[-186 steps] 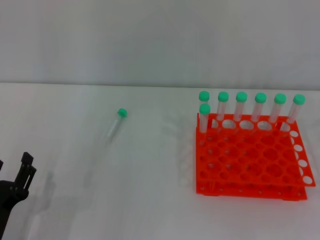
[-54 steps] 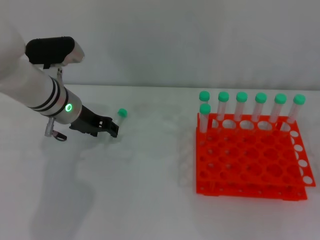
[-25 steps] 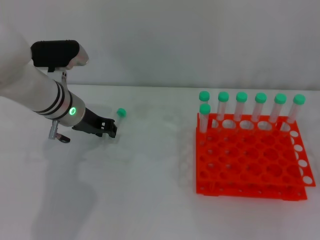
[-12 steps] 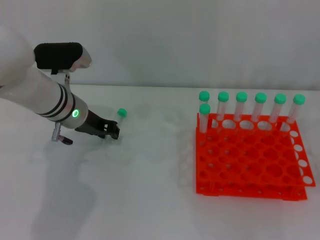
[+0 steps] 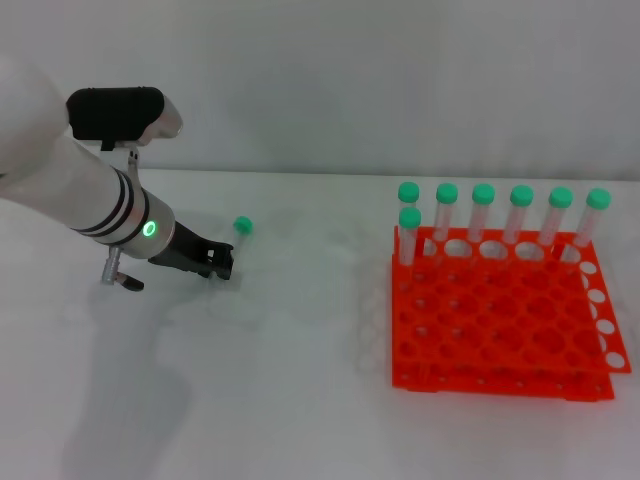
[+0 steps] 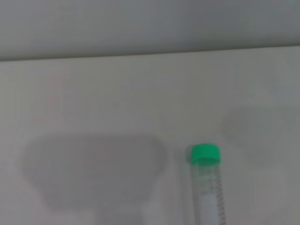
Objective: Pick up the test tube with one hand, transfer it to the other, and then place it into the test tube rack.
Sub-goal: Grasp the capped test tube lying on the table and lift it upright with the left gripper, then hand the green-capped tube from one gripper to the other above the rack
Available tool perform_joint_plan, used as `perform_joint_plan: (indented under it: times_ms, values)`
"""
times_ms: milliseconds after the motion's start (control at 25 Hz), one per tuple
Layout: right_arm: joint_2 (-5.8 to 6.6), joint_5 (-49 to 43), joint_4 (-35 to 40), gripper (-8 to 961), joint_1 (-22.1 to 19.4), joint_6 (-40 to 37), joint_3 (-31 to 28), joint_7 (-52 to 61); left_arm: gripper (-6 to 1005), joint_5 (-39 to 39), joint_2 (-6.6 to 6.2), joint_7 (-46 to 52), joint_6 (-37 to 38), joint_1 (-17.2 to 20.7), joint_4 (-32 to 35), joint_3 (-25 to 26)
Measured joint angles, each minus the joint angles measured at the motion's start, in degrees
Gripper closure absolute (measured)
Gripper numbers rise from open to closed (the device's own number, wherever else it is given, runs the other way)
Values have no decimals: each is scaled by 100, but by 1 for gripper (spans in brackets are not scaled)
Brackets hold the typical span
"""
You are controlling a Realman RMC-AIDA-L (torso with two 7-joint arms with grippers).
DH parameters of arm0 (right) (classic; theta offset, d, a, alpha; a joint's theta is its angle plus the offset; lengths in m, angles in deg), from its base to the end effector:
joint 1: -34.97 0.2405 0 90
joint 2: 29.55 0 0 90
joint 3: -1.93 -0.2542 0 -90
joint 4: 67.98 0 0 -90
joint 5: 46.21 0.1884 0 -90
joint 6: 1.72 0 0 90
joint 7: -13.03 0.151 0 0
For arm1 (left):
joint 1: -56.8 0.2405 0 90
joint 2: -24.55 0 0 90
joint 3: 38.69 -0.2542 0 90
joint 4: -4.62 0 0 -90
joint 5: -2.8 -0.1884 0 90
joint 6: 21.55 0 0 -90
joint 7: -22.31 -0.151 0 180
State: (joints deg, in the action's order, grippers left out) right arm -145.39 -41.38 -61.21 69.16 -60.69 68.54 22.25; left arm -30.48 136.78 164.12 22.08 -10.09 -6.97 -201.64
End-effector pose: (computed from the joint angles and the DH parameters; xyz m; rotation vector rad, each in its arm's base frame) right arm 0.3214 0.3900 0.0871 -1.2846 0.5446 0.6583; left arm -0.2419 0.4468 -0.0107 -2.0385 -1.4174 0.1646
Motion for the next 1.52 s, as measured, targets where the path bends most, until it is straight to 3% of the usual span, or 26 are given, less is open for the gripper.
perform_joint_plan:
  times_ms: [280, 1000, 1280, 1520]
  values:
    - [7, 0, 1, 185, 0, 0, -22, 0, 775, 2, 0, -22, 18, 4, 8, 2]
    - [1, 0, 0, 186, -56, -22, -26, 9, 808, 387, -11, -331, 2, -19, -71, 0]
    - [0, -1, 1, 186, -95, -41, -26, 9, 808, 1367, 92, -1208, -58, -14, -468, 0]
    - [11, 1, 38, 186, -130, -44, -26, 9, 808, 3174, 202, -2848, -447, 287, -588, 0]
